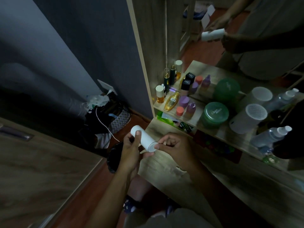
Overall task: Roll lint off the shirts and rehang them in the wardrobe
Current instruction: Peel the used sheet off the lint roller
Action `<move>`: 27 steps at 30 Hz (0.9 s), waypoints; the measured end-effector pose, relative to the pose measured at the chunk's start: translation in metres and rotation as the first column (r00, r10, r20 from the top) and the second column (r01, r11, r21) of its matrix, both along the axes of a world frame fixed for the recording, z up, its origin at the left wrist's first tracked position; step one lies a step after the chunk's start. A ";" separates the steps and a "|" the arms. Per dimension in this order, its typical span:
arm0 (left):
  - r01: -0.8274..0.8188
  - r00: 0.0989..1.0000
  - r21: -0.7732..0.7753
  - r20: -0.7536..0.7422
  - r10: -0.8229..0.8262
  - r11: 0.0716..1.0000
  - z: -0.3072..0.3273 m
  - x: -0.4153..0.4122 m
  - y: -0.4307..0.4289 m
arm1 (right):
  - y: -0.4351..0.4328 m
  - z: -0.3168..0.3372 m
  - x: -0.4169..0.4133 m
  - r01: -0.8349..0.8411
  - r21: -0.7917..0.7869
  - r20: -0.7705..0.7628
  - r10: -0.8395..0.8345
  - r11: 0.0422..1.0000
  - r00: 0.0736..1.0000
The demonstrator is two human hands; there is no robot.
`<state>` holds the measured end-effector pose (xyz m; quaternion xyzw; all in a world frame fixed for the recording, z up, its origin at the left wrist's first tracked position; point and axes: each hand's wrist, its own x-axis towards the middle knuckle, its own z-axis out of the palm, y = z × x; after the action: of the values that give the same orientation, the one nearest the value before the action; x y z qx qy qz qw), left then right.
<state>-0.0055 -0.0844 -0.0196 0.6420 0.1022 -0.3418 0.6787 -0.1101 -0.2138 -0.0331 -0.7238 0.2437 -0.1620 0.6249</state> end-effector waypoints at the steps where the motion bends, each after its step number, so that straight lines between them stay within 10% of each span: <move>1: 0.008 1.000 -0.003 0.002 -0.008 1.000 0.001 0.000 0.000 | -0.001 0.000 0.000 0.000 -0.005 -0.003 0.000 1.000 1.000; 27: 0.128 0.992 -0.079 0.011 -0.127 0.989 0.006 0.016 -0.005 | -0.005 0.009 0.003 -0.038 -0.023 0.108 0.040 0.999 0.993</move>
<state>0.0102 -0.0894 -0.0133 0.6208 0.0453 -0.3863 0.6807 -0.1069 -0.2191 -0.0244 -0.7253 0.1936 -0.1913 0.6324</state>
